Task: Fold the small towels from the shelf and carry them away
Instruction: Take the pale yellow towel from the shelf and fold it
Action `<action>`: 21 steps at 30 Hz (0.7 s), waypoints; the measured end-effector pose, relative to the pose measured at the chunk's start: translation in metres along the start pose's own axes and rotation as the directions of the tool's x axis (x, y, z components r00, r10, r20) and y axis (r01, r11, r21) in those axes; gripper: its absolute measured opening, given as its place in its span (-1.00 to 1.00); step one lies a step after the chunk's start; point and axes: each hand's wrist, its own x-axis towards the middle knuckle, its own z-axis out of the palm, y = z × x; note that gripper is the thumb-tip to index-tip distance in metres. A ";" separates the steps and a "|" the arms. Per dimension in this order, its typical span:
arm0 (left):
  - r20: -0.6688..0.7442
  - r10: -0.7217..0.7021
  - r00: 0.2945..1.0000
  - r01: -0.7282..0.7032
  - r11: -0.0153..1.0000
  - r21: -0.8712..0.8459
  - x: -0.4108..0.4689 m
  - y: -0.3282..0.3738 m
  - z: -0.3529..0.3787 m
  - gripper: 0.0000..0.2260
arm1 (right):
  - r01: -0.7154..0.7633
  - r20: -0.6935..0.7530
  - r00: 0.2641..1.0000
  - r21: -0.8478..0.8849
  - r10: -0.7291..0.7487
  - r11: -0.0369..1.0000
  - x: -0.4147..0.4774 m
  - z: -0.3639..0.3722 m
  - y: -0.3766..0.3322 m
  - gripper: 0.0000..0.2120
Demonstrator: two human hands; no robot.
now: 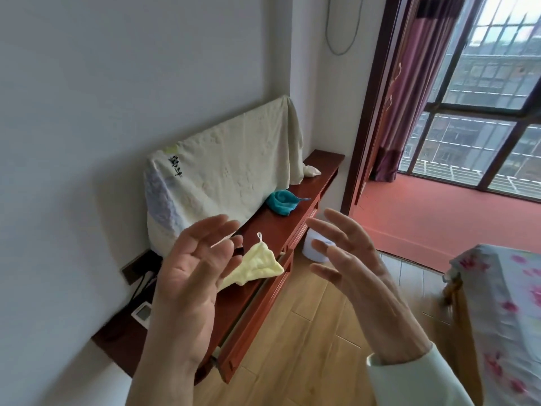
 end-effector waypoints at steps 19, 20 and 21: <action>-0.233 -0.169 0.958 0.194 0.977 0.088 0.259 -0.166 -0.019 -0.75 | -0.208 0.118 0.970 -0.054 0.213 0.977 0.281 -0.027 0.149 -0.55; -0.250 -0.181 0.951 0.211 0.973 0.097 0.267 -0.175 -0.022 -0.76 | -0.221 0.121 0.967 -0.053 0.226 0.974 0.291 -0.028 0.158 -0.56; -0.264 -0.189 0.946 0.223 0.969 0.105 0.273 -0.184 -0.024 -0.76 | -0.229 0.126 0.964 -0.053 0.235 0.972 0.300 -0.029 0.165 -0.57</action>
